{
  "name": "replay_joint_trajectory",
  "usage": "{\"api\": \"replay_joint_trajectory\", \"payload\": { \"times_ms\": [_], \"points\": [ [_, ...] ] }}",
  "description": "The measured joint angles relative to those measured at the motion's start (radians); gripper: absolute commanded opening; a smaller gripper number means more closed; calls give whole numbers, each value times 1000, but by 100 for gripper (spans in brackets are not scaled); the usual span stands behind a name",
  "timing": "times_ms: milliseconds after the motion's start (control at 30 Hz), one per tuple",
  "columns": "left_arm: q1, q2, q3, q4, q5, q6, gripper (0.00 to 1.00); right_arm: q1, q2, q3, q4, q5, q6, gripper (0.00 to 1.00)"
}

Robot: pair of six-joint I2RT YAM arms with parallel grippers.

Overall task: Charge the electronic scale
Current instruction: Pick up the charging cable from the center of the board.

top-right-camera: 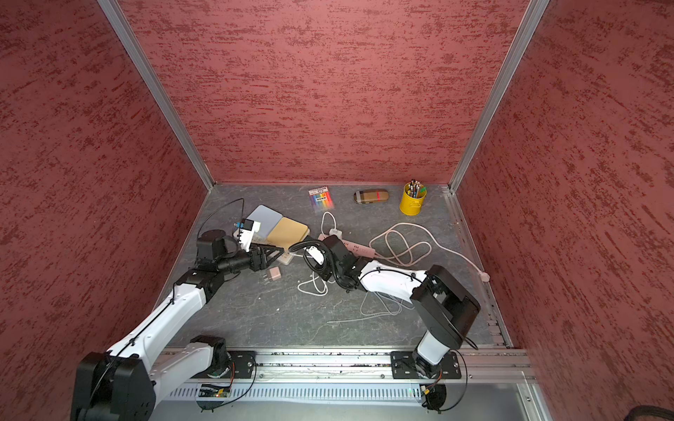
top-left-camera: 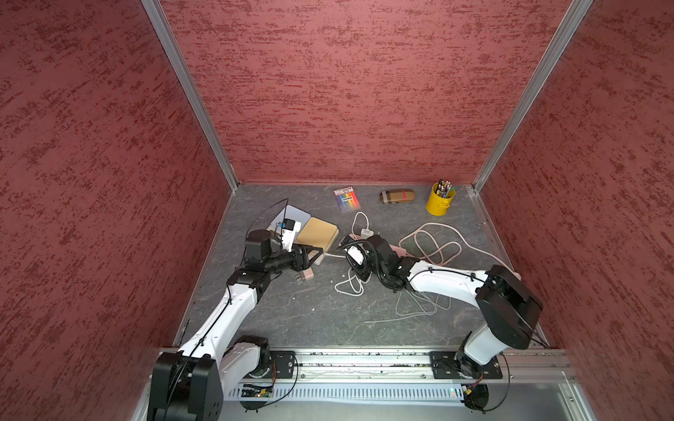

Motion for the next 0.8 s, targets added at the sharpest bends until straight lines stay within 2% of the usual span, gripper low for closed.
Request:
{"api": "replay_joint_trajectory", "payload": {
  "times_ms": [233,600,700,800],
  "points": [
    [5,95,-18,141,84,42,59,-73,-56,-2,18,-131,49,0],
    [9,289,17,352,169,-45,59,-127,-79,-29,56,-320,119,0],
    [11,338,31,426,188,-85,56,-131,-79,-29,63,-353,132,0],
    [11,385,35,500,209,-134,49,-133,-79,-29,73,-378,148,0]
  ]
}}
